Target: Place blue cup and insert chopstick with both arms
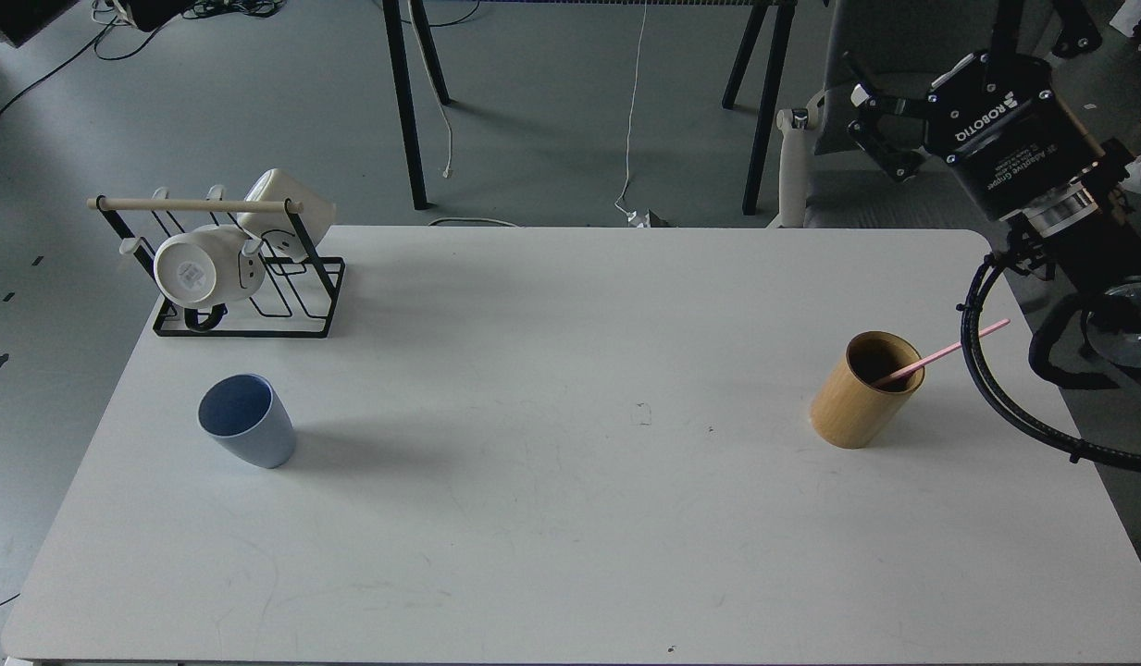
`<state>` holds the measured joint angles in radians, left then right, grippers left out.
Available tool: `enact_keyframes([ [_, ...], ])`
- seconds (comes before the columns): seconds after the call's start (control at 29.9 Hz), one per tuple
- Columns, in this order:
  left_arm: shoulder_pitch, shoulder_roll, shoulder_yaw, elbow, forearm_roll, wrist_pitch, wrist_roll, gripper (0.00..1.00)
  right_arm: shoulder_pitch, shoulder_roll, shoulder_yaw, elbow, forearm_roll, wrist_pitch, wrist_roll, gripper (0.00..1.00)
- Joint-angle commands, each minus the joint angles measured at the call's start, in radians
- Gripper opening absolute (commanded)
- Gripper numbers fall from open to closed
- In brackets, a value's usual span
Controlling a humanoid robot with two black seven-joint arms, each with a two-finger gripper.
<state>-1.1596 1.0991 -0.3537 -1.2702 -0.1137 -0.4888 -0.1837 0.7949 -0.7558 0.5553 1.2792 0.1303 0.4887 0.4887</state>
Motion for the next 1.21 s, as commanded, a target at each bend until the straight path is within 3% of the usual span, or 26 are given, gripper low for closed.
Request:
enact_keyframes([
  [0.0,0.003,0.056,0.035,-0.024,0.044,0.000,-0.019,0.98,-0.005,0.000,0.000,-0.004,0.000,0.000,0.000,0.99],
  [0.07,0.001,0.070,0.035,-0.031,0.185,0.000,-0.064,0.98,-0.005,0.000,0.001,-0.004,0.000,0.000,0.000,0.99],
  [0.23,0.009,0.087,0.038,-0.118,0.596,0.000,-0.302,0.98,-0.008,-0.005,0.006,-0.004,0.000,0.000,0.000,0.99],
  [0.44,0.023,0.096,0.151,-0.221,0.911,0.098,-0.305,0.99,-0.023,-0.017,0.006,-0.004,0.000,0.000,0.000,0.99],
  [0.64,0.021,0.096,0.171,-0.224,0.910,0.000,-0.305,0.99,-0.029,-0.028,0.006,-0.004,0.000,0.000,0.000,0.99],
  [0.87,0.040,0.070,0.174,-0.117,1.101,0.000,-0.305,1.00,-0.045,-0.028,0.006,-0.008,-0.001,0.000,0.000,0.99],
  [1.0,0.092,0.050,0.206,-0.009,1.232,0.068,-0.305,1.00,-0.059,-0.028,0.006,-0.008,-0.001,0.000,0.000,0.99],
  [1.17,0.121,0.057,0.228,0.026,1.437,0.111,-0.305,1.00,-0.065,-0.028,0.006,-0.023,-0.001,0.000,0.000,0.99],
])
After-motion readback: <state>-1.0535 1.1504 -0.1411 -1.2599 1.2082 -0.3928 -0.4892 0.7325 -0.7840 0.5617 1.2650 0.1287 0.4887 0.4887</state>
